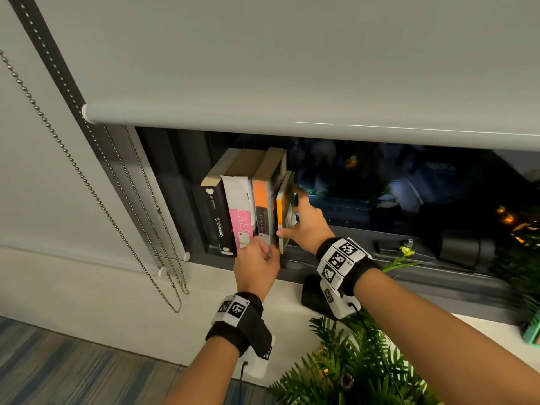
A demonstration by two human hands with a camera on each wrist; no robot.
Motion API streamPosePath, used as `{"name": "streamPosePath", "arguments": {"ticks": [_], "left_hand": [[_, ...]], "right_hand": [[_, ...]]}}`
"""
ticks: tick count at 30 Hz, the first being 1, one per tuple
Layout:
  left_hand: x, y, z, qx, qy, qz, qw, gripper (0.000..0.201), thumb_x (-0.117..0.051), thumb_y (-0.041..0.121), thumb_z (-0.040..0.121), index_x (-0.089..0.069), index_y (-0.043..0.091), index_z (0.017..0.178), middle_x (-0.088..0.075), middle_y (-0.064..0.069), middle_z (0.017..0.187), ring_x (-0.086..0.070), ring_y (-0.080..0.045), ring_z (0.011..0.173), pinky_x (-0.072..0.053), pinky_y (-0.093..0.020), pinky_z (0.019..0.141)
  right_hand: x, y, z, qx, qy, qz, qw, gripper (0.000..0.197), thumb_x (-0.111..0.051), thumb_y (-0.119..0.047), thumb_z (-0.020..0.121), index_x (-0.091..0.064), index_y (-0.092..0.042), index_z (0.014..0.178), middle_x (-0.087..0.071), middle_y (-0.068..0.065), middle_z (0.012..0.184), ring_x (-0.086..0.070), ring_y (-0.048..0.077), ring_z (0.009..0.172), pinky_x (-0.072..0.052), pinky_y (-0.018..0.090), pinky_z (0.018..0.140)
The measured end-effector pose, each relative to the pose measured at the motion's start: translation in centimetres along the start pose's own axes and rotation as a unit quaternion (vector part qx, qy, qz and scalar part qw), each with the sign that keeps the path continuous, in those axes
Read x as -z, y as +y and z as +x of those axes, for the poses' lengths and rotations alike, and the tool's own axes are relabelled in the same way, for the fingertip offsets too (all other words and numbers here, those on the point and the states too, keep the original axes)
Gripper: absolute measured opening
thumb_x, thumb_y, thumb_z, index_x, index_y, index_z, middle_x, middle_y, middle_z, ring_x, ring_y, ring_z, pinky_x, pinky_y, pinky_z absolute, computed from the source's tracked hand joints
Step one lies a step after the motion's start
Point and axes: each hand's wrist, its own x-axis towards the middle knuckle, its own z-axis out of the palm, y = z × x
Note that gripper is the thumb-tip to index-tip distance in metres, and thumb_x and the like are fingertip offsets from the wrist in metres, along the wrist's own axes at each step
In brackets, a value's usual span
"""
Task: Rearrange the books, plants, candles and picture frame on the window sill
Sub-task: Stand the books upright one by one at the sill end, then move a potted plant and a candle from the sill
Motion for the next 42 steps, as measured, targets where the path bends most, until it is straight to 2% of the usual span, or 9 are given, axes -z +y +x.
{"name": "streamPosePath", "arguments": {"ticks": [11, 15, 22, 27, 32, 35, 37, 39, 42], "left_hand": [[-0.7, 2.0, -0.9, -0.035, -0.041, -0.017, 0.998, 0.026, -0.065, 0.029, 0.087, -0.057, 0.015, 0.067, -0.053, 0.002, 0.053, -0.051, -0.009, 0.052, -0.039, -0.022, 0.053], [-1.3, 2.6, -1.3, -0.065, -0.071, -0.024, 0.995, 0.031, -0.064, 0.021, 0.086, -0.05, 0.018, 0.058, -0.044, 0.006, 0.048, -0.047, -0.011, 0.05, -0.042, -0.025, 0.057], [-3.8, 5.3, -3.4, -0.158, -0.203, -0.019, 0.966, 0.022, -0.063, 0.026, 0.085, -0.055, 0.02, 0.065, -0.058, -0.001, 0.056, -0.058, -0.015, 0.056, -0.051, -0.033, 0.059], [-5.5, 7.0, -5.5, -0.202, -0.257, 0.041, 0.944, 0.007, -0.063, 0.023, 0.083, -0.064, 0.02, 0.077, -0.061, 0.007, 0.065, -0.057, -0.01, 0.062, -0.049, -0.027, 0.061], [-6.2, 8.9, -6.6, -0.23, -0.287, 0.062, 0.928, 0.005, -0.062, 0.024, 0.085, -0.063, 0.028, 0.086, -0.061, 0.016, 0.07, -0.055, 0.0, 0.062, -0.041, -0.021, 0.059], [-6.5, 10.0, -6.7, -0.237, -0.296, 0.068, 0.923, 0.009, -0.061, 0.021, 0.085, -0.061, 0.028, 0.09, -0.062, 0.015, 0.077, -0.059, -0.002, 0.067, -0.045, -0.022, 0.061], [-6.7, 10.7, -6.8, -0.237, -0.289, 0.078, 0.924, 0.01, -0.062, 0.022, 0.085, -0.061, 0.027, 0.093, -0.062, 0.015, 0.085, -0.059, -0.004, 0.071, -0.048, -0.024, 0.064], [-7.2, 11.4, -7.1, -0.238, -0.288, 0.096, 0.923, 0.013, -0.062, 0.024, 0.085, -0.06, 0.026, 0.098, -0.062, 0.013, 0.092, -0.059, -0.007, 0.076, -0.049, -0.025, 0.067], [-8.4, 13.0, -7.9, -0.241, -0.295, 0.108, 0.918, 0.023, -0.064, 0.027, 0.086, -0.057, 0.025, 0.108, -0.059, 0.01, 0.103, -0.057, -0.01, 0.083, -0.051, -0.03, 0.074]], "right_hand": [[1.5, 1.1, -1.7, -0.01, -0.007, -0.012, 1.0, 0.085, -0.079, -0.015, 0.073, -0.027, -0.021, 0.141, -0.053, 0.011, 0.133, -0.05, 0.028, 0.124, -0.042, 0.038, 0.101], [2.5, 2.3, -2.4, -0.04, -0.005, -0.033, 0.999, 0.086, -0.078, -0.017, 0.075, -0.025, -0.025, 0.142, -0.049, 0.013, 0.136, -0.057, 0.029, 0.114, -0.047, 0.043, 0.1], [7.6, 6.2, -6.5, -0.071, 0.037, -0.041, 0.996, 0.068, -0.075, -0.015, 0.079, -0.036, -0.019, 0.134, -0.062, 0.004, 0.109, -0.063, 0.022, 0.095, -0.05, 0.034, 0.091], [13.2, 10.1, -11.2, -0.09, 0.159, -0.05, 0.982, 0.037, -0.072, -0.01, 0.077, -0.057, -0.013, 0.111, -0.065, 0.003, 0.091, -0.062, 0.018, 0.081, -0.051, 0.027, 0.081], [20.7, 13.0, -14.4, -0.084, 0.358, -0.132, 0.92, 0.025, -0.07, -0.01, 0.077, -0.061, -0.011, 0.1, -0.059, 0.011, 0.098, -0.052, 0.016, 0.082, -0.037, 0.022, 0.075], [24.0, 14.7, -15.8, -0.129, 0.443, -0.165, 0.871, 0.032, -0.071, -0.019, 0.078, -0.056, -0.012, 0.106, -0.051, 0.015, 0.113, -0.051, 0.031, 0.101, -0.042, 0.037, 0.085], [24.7, 15.7, -16.0, -0.197, 0.418, -0.224, 0.858, 0.042, -0.072, -0.028, 0.077, -0.053, -0.015, 0.112, -0.048, 0.017, 0.12, -0.047, 0.039, 0.109, -0.042, 0.044, 0.09], [23.9, 16.6, -15.5, -0.24, 0.329, -0.266, 0.874, 0.049, -0.072, -0.035, 0.077, -0.05, -0.019, 0.118, -0.045, 0.017, 0.125, -0.044, 0.042, 0.115, -0.04, 0.049, 0.094], [21.7, 17.7, -13.7, -0.221, 0.228, -0.314, 0.895, 0.054, -0.071, -0.039, 0.078, -0.047, -0.025, 0.123, -0.045, 0.012, 0.129, -0.036, 0.042, 0.123, -0.035, 0.052, 0.099]]}}
